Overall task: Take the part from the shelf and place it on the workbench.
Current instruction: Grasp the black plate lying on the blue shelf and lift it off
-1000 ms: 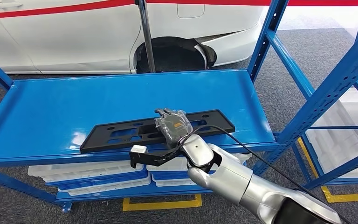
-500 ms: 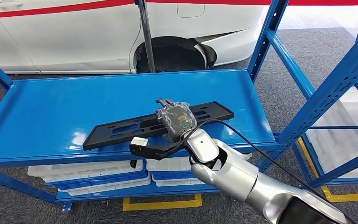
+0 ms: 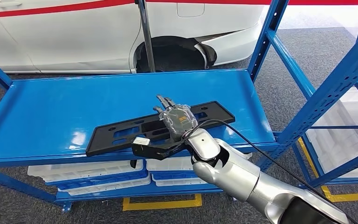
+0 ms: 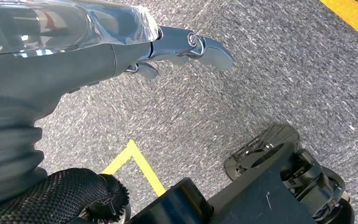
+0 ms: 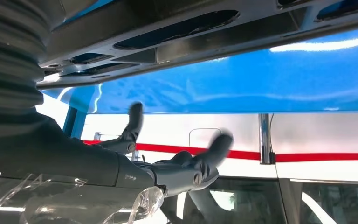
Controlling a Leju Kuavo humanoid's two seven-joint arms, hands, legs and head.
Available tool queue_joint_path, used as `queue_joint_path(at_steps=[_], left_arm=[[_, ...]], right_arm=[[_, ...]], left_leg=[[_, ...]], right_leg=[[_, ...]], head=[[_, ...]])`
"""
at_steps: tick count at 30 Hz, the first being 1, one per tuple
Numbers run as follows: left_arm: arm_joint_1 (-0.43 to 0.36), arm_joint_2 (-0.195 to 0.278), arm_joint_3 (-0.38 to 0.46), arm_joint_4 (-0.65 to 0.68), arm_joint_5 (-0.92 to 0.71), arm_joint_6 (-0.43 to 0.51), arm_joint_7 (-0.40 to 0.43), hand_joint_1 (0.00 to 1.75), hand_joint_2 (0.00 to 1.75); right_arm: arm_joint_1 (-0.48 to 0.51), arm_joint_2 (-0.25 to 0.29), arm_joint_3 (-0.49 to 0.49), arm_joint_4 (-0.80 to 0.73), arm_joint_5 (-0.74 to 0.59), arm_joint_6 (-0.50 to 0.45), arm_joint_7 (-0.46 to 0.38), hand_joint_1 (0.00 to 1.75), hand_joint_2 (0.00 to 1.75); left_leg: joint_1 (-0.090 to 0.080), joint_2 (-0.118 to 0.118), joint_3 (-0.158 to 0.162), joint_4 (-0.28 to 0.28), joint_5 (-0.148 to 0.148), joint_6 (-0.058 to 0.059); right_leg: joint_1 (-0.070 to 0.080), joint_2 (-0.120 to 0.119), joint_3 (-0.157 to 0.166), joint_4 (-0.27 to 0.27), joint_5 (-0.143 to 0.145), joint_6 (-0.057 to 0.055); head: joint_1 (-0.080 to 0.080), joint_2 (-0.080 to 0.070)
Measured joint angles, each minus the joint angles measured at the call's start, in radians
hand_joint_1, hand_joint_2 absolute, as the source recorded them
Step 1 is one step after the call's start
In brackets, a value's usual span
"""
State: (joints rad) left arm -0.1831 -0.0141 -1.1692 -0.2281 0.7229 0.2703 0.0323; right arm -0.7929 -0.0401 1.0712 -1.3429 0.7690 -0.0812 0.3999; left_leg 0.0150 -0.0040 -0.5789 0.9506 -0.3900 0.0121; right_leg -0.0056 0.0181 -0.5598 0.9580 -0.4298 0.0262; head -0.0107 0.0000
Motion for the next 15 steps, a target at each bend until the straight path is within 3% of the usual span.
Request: queue_joint_path(at_steps=[15], left_arm=[[-0.001, 0.000, 0.000, 0.000, 0.000, -0.001, 0.008, 0.00, 1.75]], right_arm=[[0.004, -0.003, 0.000, 0.030, -0.018, 0.005, -0.001, 0.00, 1.75]], left_leg=[[0.000, 0.000, -0.002, 0.000, 0.000, 0.000]], right_leg=[[0.000, 0.000, -0.002, 0.000, 0.000, 0.000]], head=[[0.000, 0.000]])
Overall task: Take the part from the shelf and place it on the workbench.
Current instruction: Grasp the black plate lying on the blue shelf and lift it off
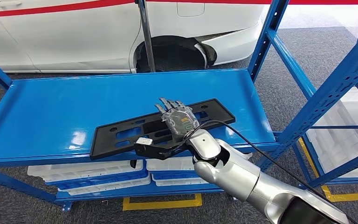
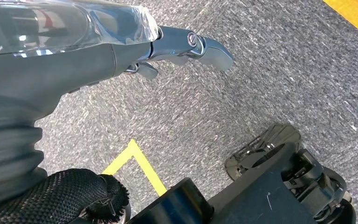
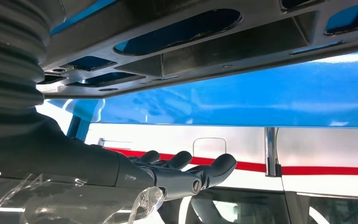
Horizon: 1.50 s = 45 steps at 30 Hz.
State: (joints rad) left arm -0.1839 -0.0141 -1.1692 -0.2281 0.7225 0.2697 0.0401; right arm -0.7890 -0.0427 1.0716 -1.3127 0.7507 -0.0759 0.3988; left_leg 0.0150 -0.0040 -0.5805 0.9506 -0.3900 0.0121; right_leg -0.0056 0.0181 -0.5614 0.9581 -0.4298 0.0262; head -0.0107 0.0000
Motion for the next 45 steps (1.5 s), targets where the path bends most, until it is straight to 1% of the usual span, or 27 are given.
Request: queue_joint_path(at_steps=[8, 20, 31, 32, 35, 36, 45], left_arm=[[-0.001, 0.000, 0.000, 0.000, 0.000, -0.005, 0.002, 0.00, 1.75], [-0.002, 0.000, 0.000, 0.000, -0.007, -0.009, 0.002, 0.00, 1.75], [-0.002, 0.000, 0.000, 0.000, -0.007, -0.010, 0.002, 0.00, 1.75], [-0.002, 0.000, 0.000, 0.000, -0.007, -0.010, 0.002, 0.00, 1.75], [-0.002, 0.000, 0.001, 0.000, -0.007, -0.010, 0.002, 0.00, 1.75], [-0.002, 0.000, 0.001, 0.000, -0.007, -0.010, 0.002, 0.00, 1.75], [-0.001, 0.000, 0.001, 0.000, -0.005, -0.009, 0.000, 0.00, 1.75]], right_arm=[[0.002, 0.000, 0.000, 0.009, -0.041, 0.032, -0.008, 0.00, 1.75], [0.000, -0.001, 0.016, 0.026, -0.121, 0.114, -0.061, 0.00, 1.75], [-0.007, -0.001, 0.035, 0.036, -0.136, 0.131, -0.063, 0.02, 1.75], [-0.007, -0.001, 0.037, 0.037, -0.137, 0.131, -0.062, 0.07, 1.75], [-0.008, -0.001, 0.042, 0.041, -0.143, 0.132, -0.058, 1.37, 1.75], [-0.009, -0.001, 0.043, 0.042, -0.144, 0.132, -0.058, 1.75, 1.75], [-0.010, -0.005, 0.046, 0.048, -0.155, 0.131, -0.044, 1.75, 1.75]], left_leg=[[0.000, 0.000, 0.000, 0.000, 0.000, 0.000], [0.000, 0.000, 0.000, 0.000, 0.000, 0.000], [0.000, 0.000, 0.000, 0.000, 0.000, 0.000], [0.000, 0.000, 0.000, 0.000, 0.000, 0.000], [0.000, 0.000, 0.000, 0.000, 0.000, 0.000], [0.000, 0.000, 0.000, 0.000, 0.000, 0.000], [0.000, 0.000, 0.000, 0.000, 0.000, 0.000]], right_leg=[[0.000, 0.000, 0.000, 0.000, 0.000, 0.000], [0.000, 0.000, 0.000, 0.000, 0.000, 0.000], [0.000, 0.000, 0.000, 0.000, 0.000, 0.000], [0.000, 0.000, 0.000, 0.000, 0.000, 0.000], [0.000, 0.000, 0.000, 0.000, 0.000, 0.000], [0.000, 0.000, 0.000, 0.000, 0.000, 0.000], [0.000, 0.000, 0.000, 0.000, 0.000, 0.000]], head=[[0.000, 0.000], [0.000, 0.000], [0.000, 0.000], [0.000, 0.000], [0.000, 0.000], [0.000, 0.000], [0.000, 0.000]])
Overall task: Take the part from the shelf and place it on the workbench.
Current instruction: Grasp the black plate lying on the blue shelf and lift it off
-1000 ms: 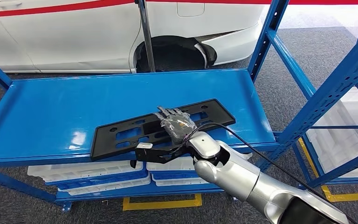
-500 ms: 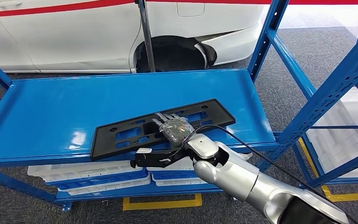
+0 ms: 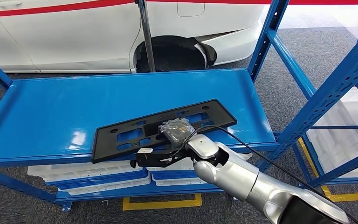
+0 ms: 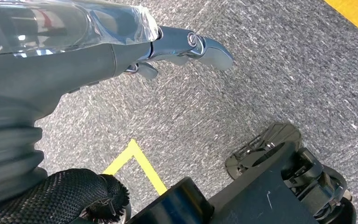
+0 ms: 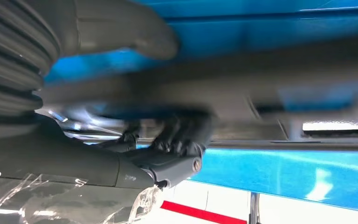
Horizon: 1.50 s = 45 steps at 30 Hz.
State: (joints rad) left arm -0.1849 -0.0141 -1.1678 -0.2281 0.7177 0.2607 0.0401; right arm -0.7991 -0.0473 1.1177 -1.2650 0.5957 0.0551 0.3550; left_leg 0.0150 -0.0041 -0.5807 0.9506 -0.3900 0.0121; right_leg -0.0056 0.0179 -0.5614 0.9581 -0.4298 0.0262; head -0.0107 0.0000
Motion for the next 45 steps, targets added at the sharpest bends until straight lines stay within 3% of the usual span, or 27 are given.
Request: queue_joint_path(at_steps=[6, 9, 10, 13, 21, 29, 45], left_arm=[[0.001, 0.000, 0.001, 0.000, 0.003, 0.001, -0.003, 0.00, 1.75], [0.003, 0.000, 0.001, 0.000, 0.000, 0.003, -0.011, 0.00, 0.44], [0.005, 0.000, 0.001, 0.000, -0.002, 0.003, -0.014, 0.00, 0.44], [0.011, 0.000, 0.001, 0.000, -0.007, 0.005, -0.022, 0.00, 1.75], [0.008, 0.000, 0.002, 0.000, -0.013, 0.015, -0.056, 0.00, 1.75], [0.009, 0.000, 0.002, 0.000, -0.031, 0.101, -0.054, 0.00, 1.75], [0.005, 0.000, 0.002, 0.000, -0.049, 0.069, -0.031, 0.00, 1.75]], right_arm=[[-0.003, -0.006, 0.000, 0.000, 0.002, -0.004, 0.010, 1.75, 1.75], [-0.003, -0.009, 0.000, -0.003, 0.007, -0.005, 0.019, 1.75, 1.75], [-0.003, -0.011, 0.000, -0.005, 0.008, -0.005, 0.022, 1.75, 1.75], [-0.003, -0.016, 0.000, -0.009, 0.009, -0.006, 0.027, 1.75, 1.75], [-0.002, -0.033, 0.000, -0.024, 0.012, -0.007, 0.039, 1.75, 1.75], [0.003, -0.048, 0.000, -0.038, 0.024, -0.013, 0.047, 1.75, 1.75], [0.041, -0.057, 0.000, -0.053, 0.133, -0.112, 0.004, 1.75, 1.75]], left_leg=[[0.000, 0.000, 0.000, 0.000, 0.000, 0.000], [0.000, 0.000, 0.000, 0.000, 0.000, 0.000], [0.000, 0.000, 0.000, 0.000, 0.000, 0.000], [0.000, 0.000, 0.000, 0.000, 0.000, 0.000], [0.000, 0.000, 0.000, 0.000, 0.000, 0.000], [0.000, 0.000, 0.000, 0.000, 0.000, 0.000], [0.000, 0.000, 0.000, 0.000, 0.000, 0.000]], right_leg=[[0.000, 0.000, 0.000, 0.000, 0.000, 0.000], [0.000, 0.000, 0.000, 0.000, 0.000, 0.000], [0.000, 0.000, 0.000, 0.000, 0.000, 0.000], [0.000, 0.000, 0.000, 0.000, 0.000, 0.000], [0.000, 0.000, 0.000, 0.000, 0.000, 0.000], [0.000, 0.000, 0.000, 0.000, 0.000, 0.000], [0.000, -0.001, 0.000, 0.000, 0.000, 0.000]], head=[[0.000, 0.000], [0.000, 0.000], [0.000, 0.000], [0.000, 0.000], [0.000, 0.000], [0.000, 0.000], [0.000, 0.000]])
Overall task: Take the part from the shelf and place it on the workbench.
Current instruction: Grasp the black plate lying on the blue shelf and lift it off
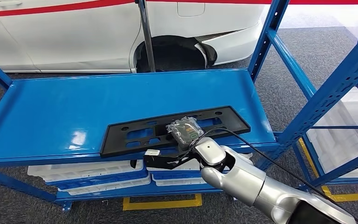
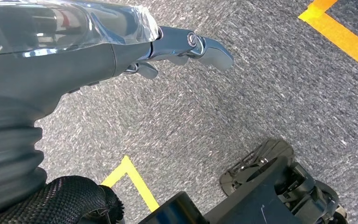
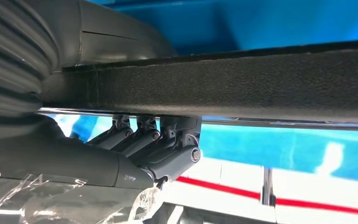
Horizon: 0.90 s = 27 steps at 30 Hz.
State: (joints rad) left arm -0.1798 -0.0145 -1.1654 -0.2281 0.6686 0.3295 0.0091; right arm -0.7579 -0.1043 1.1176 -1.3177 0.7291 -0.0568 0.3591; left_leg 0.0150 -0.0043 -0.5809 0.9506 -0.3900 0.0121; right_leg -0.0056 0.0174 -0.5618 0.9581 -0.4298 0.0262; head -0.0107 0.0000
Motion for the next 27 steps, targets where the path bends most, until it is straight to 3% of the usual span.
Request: queue_joint_path(at_steps=[9, 16, 27], left_arm=[[-0.004, 0.000, 0.000, 0.000, -0.008, -0.022, 0.008, 0.00, 1.75], [-0.006, 0.000, 0.000, 0.000, -0.022, -0.036, 0.016, 0.00, 1.75], [-0.008, 0.000, 0.000, 0.000, -0.035, -0.049, 0.016, 0.00, 1.75]], right_arm=[[0.034, -0.005, -0.006, -0.052, 0.166, -0.119, -0.032, 1.75, 1.75], [0.045, -0.013, -0.014, -0.131, 0.300, -0.129, -0.034, 1.75, 1.75], [0.047, -0.018, -0.022, -0.192, 0.320, -0.125, -0.034, 1.75, 1.75]], left_leg=[[0.000, 0.000, 0.000, 0.000, 0.000, 0.000], [0.000, 0.000, 0.000, 0.000, 0.000, 0.000], [0.000, 0.000, 0.000, 0.000, 0.000, 0.000]], right_leg=[[0.000, 0.000, 0.000, 0.000, 0.000, 0.000], [0.000, 0.000, 0.000, 0.000, 0.000, 0.000], [0.000, 0.000, 0.000, 0.000, 0.000, 0.000]], head=[[0.000, 0.000], [0.000, 0.000], [0.000, 0.000]])
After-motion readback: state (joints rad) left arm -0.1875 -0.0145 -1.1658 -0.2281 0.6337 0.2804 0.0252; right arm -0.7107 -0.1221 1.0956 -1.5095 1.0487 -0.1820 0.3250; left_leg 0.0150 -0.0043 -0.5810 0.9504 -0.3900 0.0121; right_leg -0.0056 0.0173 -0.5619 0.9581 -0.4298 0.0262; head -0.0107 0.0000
